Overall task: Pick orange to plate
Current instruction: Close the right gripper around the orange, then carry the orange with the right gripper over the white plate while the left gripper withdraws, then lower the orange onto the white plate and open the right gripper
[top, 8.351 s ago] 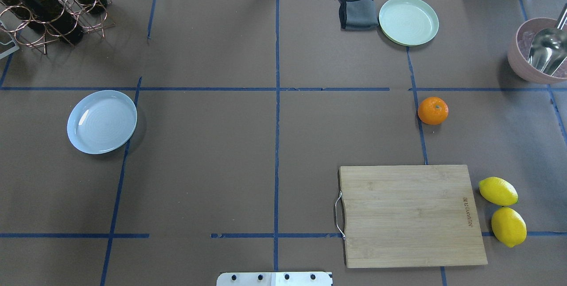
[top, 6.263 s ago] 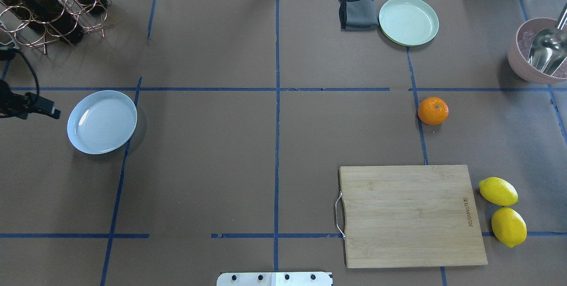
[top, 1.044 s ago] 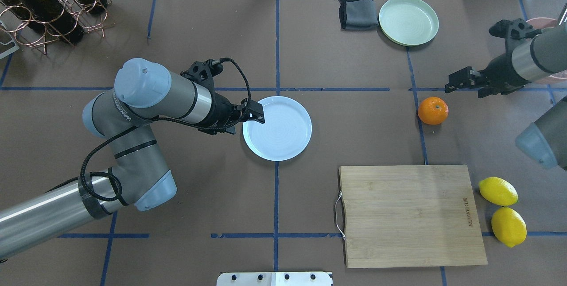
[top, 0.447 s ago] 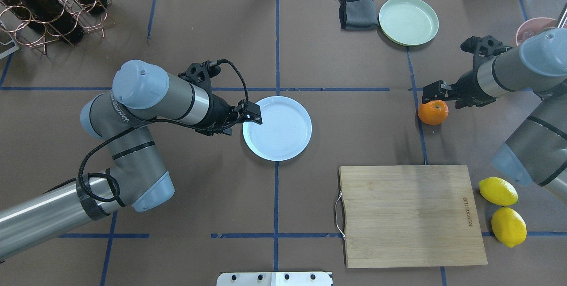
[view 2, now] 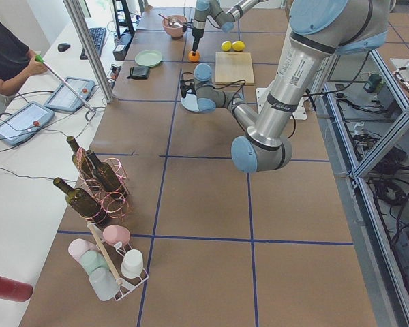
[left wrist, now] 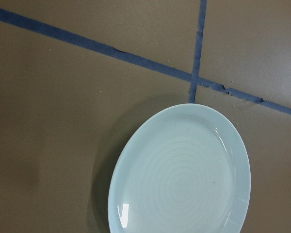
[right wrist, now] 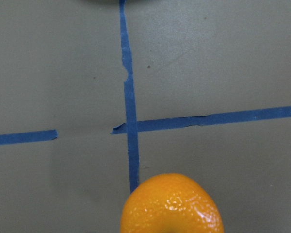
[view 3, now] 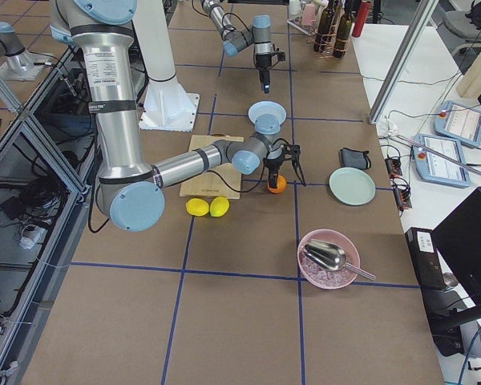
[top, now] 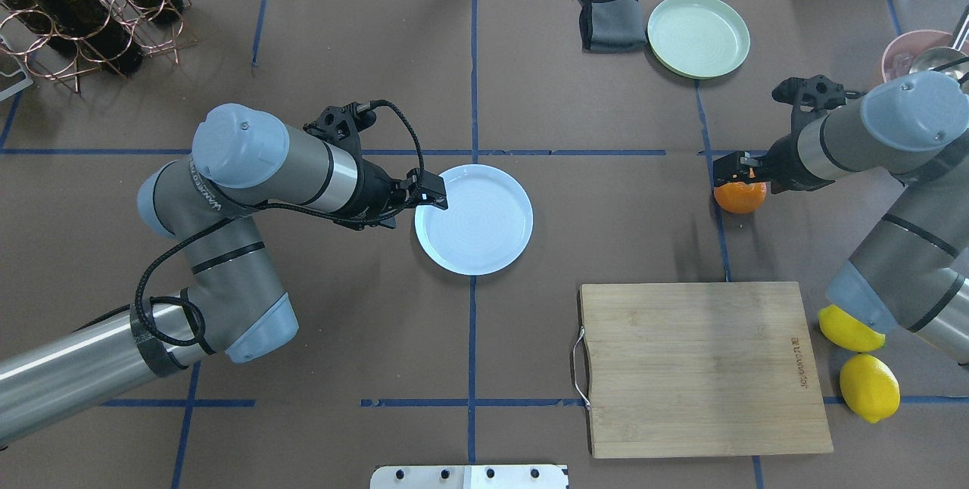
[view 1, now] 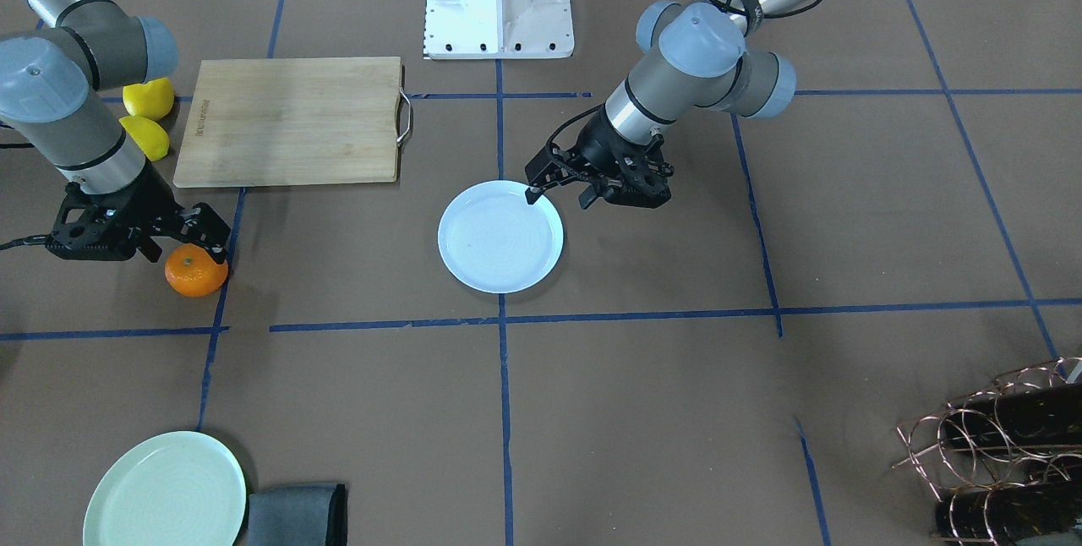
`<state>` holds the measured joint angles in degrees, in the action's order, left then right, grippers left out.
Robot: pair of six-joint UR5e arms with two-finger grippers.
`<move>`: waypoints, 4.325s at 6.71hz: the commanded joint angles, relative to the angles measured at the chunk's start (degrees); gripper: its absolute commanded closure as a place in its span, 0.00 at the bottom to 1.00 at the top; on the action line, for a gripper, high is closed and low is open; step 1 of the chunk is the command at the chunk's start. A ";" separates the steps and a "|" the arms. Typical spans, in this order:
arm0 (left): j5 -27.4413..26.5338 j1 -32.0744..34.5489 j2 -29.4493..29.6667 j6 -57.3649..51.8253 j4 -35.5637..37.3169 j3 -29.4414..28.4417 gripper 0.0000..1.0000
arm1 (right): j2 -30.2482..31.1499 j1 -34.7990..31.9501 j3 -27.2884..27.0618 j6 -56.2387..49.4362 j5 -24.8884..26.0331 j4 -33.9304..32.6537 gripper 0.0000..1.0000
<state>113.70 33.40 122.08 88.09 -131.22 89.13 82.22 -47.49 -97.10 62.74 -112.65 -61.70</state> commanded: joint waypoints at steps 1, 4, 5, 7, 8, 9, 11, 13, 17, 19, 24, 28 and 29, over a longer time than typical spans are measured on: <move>-0.05 0.00 0.00 0.07 0.00 0.17 0.03 | -0.13 0.90 0.76 0.10 0.94 0.09 0.00; -0.05 0.00 -0.09 0.16 0.00 0.17 0.02 | -0.66 1.43 2.52 0.01 1.29 0.18 0.00; -0.05 0.08 -0.09 0.16 0.00 0.17 0.02 | -0.66 1.43 2.53 0.01 1.38 0.18 0.00; -0.05 0.08 -0.09 0.86 0.00 0.87 0.01 | -1.01 1.69 2.79 0.10 2.61 0.18 0.05; -0.05 0.00 -0.09 0.86 0.00 1.04 0.01 | -1.01 1.78 3.14 0.18 2.70 0.18 0.44; -0.05 0.00 -0.18 0.86 0.00 1.57 0.01 | -1.01 1.78 3.05 0.19 2.70 0.18 0.91; -0.05 0.96 -0.70 0.95 0.17 6.20 0.01 | -4.41 1.78 -0.87 3.32 2.18 -1.73 1.00; 0.82 3.14 -7.96 0.51 0.09 16.64 0.01 | -18.60 7.71 -0.47 16.56 3.57 -11.72 1.00; 4.25 8.25 -20.29 0.16 -3.76 24.60 0.01 | -33.50 17.76 8.83 24.88 11.74 -12.91 1.00; 4.25 8.17 -20.39 0.16 -3.78 24.17 0.01 | -34.67 20.06 10.87 24.97 13.42 -12.91 1.00; 3.73 7.91 -19.51 0.24 -3.78 23.55 0.00 | -37.58 20.24 15.28 24.27 14.57 -13.53 0.00; 4.08 10.09 -20.13 -13.10 5.29 23.19 0.00 | -19.11 7.21 -14.80 18.34 -1.35 -25.65 0.00; 4.08 12.80 -20.30 -24.08 13.02 23.72 0.00 | -13.72 -1.82 -16.27 8.98 -12.04 -25.75 0.00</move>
<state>117.74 43.64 101.93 75.51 -126.22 112.41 61.55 -40.12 -108.74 80.23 -113.85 -86.53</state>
